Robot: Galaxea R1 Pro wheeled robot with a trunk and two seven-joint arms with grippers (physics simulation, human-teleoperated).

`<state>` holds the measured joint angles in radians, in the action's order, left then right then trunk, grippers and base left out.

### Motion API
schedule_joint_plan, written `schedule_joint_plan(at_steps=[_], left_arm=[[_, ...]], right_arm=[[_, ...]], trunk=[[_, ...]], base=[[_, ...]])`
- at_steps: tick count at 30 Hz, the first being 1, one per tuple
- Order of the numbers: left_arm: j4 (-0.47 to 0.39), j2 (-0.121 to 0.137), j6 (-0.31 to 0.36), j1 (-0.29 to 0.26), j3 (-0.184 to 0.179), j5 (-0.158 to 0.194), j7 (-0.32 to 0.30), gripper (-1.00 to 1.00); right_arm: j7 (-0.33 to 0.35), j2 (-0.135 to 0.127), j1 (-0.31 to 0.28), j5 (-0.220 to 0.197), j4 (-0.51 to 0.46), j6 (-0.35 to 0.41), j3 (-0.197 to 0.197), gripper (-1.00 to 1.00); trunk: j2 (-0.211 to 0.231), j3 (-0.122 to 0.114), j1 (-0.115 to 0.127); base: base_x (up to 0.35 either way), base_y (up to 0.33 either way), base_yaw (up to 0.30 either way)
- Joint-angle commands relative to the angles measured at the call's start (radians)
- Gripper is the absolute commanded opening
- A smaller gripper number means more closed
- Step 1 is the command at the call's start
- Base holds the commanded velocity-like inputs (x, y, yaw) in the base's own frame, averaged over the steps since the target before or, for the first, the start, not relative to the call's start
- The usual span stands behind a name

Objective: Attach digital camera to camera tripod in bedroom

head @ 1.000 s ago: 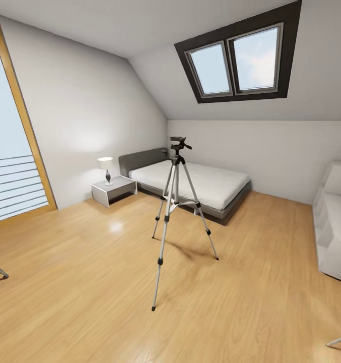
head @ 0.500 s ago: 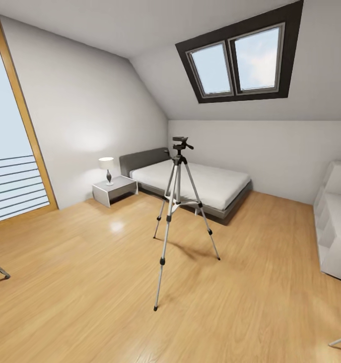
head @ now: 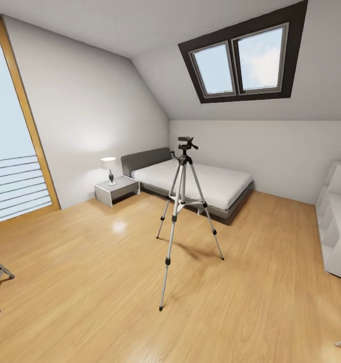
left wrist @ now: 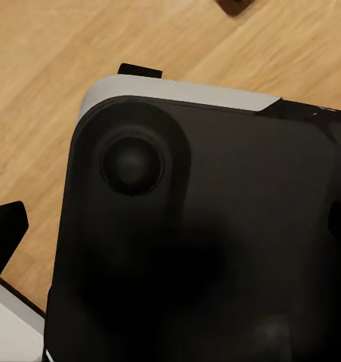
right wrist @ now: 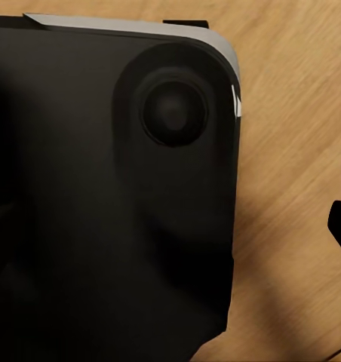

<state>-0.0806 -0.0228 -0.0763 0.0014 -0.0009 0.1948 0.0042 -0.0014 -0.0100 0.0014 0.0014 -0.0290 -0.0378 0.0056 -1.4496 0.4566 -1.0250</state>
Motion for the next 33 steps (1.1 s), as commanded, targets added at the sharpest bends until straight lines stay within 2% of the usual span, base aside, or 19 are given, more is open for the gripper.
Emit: schedule_joint_plan(at_steps=[1,33], left_arm=[[-0.001,0.0,-0.002,0.0,-0.001,0.006,0.0,1.0],[-0.001,0.001,-0.002,0.0,-0.001,0.006,0.0,1.0]], right_arm=[[0.0,0.0,0.0,0.0,-0.001,-0.002,0.001,1.0],[0.003,0.004,0.0,0.004,-0.001,0.003,0.002,1.0]], trunk=[[0.0,0.001,0.0],[0.0,0.001,0.0]], base=[[0.0,0.018,0.0],[0.0,0.001,0.004]])
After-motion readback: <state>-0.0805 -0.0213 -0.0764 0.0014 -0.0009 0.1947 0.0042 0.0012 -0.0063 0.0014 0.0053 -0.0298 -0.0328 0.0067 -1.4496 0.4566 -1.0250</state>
